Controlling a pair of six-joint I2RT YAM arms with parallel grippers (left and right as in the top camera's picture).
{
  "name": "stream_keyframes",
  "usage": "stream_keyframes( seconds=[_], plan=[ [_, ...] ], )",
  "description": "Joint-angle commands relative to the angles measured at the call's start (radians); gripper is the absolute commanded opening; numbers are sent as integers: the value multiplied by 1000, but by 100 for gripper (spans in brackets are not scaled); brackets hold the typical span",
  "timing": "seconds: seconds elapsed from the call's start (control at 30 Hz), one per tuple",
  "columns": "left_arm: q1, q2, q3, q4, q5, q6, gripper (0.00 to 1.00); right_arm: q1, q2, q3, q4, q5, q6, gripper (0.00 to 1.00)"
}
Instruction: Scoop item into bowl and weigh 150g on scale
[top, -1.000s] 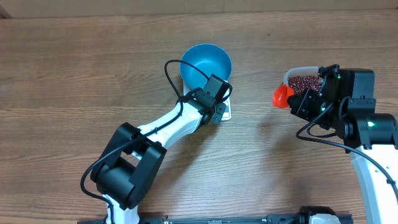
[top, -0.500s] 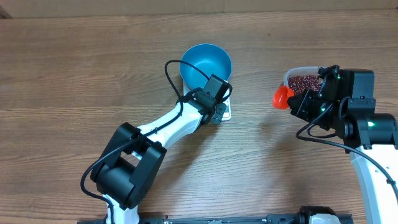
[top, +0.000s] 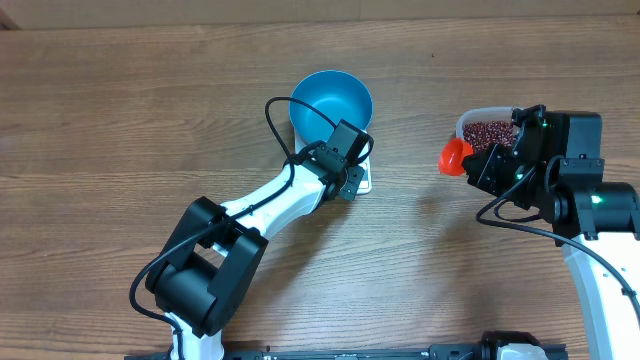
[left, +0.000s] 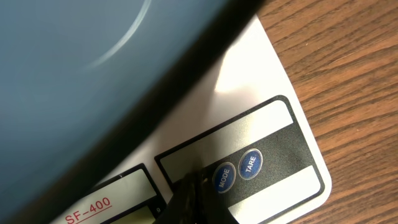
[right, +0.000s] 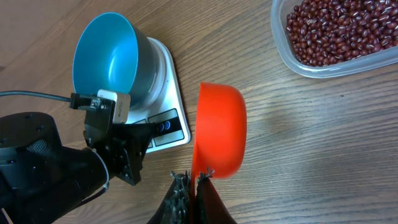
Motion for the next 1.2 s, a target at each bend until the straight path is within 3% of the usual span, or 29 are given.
stream_keyframes(
  seconds=[0.0,0.43,0.7,1.17],
  plan=[
    [-10,42,-7,-6,23,5,4,-5,1,31,3,7,-1,4],
    [-8,-129,251,-303,70,83,4,-5,1,31,31,11,-1,4],
    [-1,-236,282,-346,95,83,4,-5,1,31,39,13,-1,4],
    [-14,-89,269,-389,98,81,4,-4,1,31,37,26,-1,4]
  ],
)
